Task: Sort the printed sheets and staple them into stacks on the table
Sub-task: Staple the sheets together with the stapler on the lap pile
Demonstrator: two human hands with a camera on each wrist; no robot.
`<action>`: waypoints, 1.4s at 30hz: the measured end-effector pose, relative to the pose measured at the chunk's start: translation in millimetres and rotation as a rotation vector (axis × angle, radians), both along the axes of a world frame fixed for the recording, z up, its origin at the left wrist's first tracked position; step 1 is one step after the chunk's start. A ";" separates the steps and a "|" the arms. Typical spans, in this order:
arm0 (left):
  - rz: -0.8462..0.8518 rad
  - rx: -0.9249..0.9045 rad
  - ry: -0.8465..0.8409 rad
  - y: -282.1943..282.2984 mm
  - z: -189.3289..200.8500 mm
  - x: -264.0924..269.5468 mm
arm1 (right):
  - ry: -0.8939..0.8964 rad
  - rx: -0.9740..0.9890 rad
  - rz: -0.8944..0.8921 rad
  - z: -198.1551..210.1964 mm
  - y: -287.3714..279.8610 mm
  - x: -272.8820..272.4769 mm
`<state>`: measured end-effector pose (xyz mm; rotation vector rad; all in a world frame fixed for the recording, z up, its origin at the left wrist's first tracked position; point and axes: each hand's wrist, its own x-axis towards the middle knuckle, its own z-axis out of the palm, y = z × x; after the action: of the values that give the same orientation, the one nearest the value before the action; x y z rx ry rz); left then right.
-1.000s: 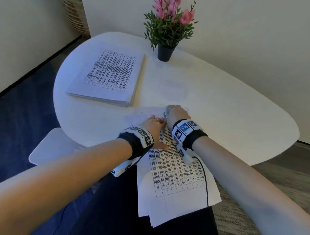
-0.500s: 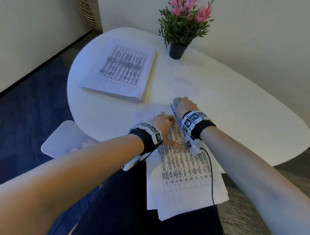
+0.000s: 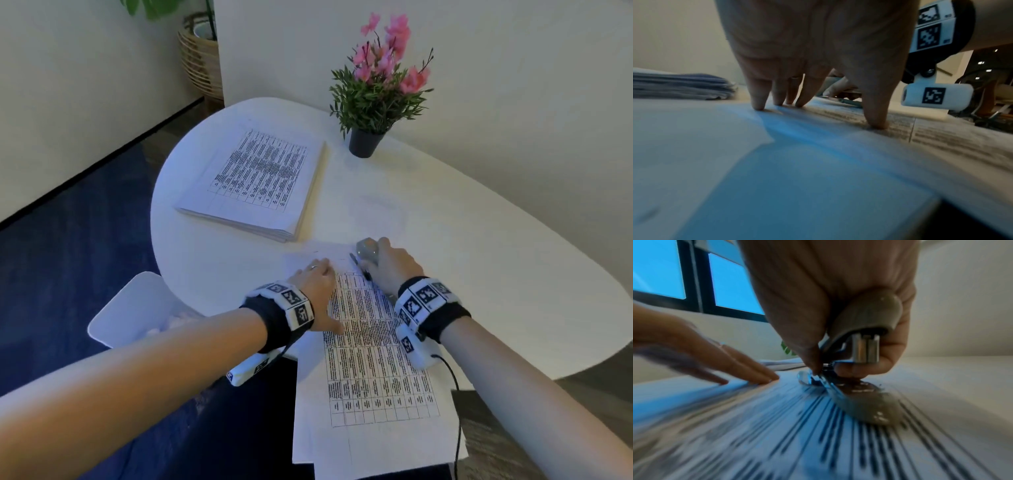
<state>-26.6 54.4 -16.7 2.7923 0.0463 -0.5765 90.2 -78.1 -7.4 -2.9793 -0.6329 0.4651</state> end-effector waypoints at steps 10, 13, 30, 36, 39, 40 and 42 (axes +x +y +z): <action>0.032 0.005 0.012 0.5 -0.1 -1.0 | -0.056 -0.018 -0.107 -7.8 30.7 -21.4; 0.046 -0.001 0.018 -0.8 1.5 -1.8 | 0.056 0.121 -0.341 -9.8 45.5 -22.6; 0.051 -0.011 -0.004 1.8 -2.1 -1.5 | 0.036 0.144 -0.217 -1.4 71.4 12.5; 0.018 0.000 -0.006 15.9 1.8 0.7 | 0.009 0.024 0.014 -5.0 47.9 -3.3; 0.106 0.027 -0.047 20.7 -3.5 -6.8 | -0.053 -0.054 0.123 -6.8 45.2 -12.9; 0.114 0.022 -0.044 20.8 -4.8 -7.9 | -0.070 -0.059 0.140 -7.4 46.4 -13.7; 0.131 0.007 -0.034 21.6 -7.0 -7.3 | -0.090 -0.065 0.166 -8.4 49.5 -14.7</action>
<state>-33.9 76.0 -23.7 2.7795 0.2232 -0.4970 75.5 -28.6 -15.8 -3.0367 -0.8953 0.3688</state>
